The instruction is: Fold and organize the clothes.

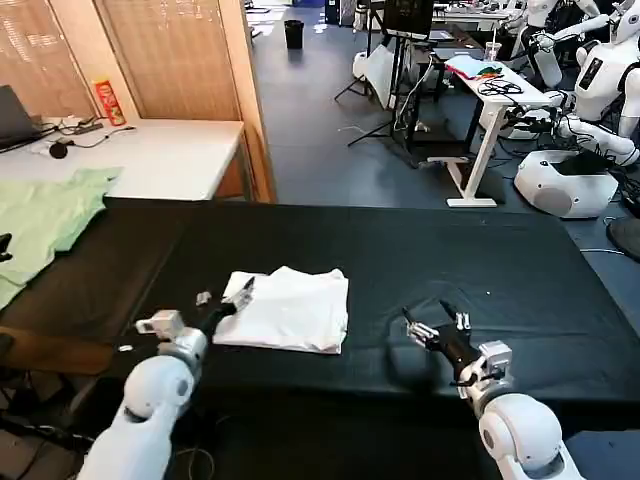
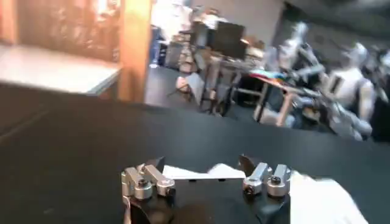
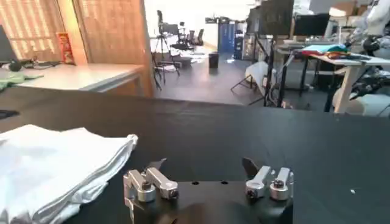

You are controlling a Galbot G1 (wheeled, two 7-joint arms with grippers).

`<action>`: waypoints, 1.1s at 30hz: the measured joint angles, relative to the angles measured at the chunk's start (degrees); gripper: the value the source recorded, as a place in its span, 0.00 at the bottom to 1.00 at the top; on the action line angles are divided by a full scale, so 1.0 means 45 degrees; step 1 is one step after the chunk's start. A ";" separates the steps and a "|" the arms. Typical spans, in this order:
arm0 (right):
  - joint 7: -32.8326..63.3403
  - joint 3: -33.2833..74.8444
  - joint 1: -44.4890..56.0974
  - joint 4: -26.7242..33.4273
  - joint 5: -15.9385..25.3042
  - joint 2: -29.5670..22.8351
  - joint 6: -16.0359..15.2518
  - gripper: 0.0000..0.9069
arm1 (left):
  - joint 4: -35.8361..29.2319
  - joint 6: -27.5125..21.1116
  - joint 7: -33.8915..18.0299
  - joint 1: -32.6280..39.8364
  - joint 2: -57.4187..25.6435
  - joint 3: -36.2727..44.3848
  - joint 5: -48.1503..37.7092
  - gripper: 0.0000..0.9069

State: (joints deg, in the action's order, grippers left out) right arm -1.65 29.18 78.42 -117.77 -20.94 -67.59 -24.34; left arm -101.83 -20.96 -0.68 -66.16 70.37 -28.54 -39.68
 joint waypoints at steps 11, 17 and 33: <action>0.0012 0.0102 0.0157 -0.0120 0.0012 0.0009 0.0023 0.97 | 0.0633 -0.0298 -0.0303 -0.0132 0.0373 -0.0739 -0.2592 0.97; 0.0039 0.0059 0.0087 -0.0108 0.0033 -0.0069 0.0022 0.97 | 0.0670 -0.0285 -0.0232 -0.0362 0.0583 -0.0716 -0.2571 0.03; 0.0075 0.0107 0.0136 -0.0091 0.0105 -0.0242 0.0043 0.97 | 0.0553 -0.0337 -0.0326 -0.0300 0.0639 -0.0746 -0.1456 0.00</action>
State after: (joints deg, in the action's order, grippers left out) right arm -1.31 29.67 79.03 -118.18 -20.47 -68.68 -24.15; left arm -99.34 -22.48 -2.15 -67.51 73.25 -31.89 -46.23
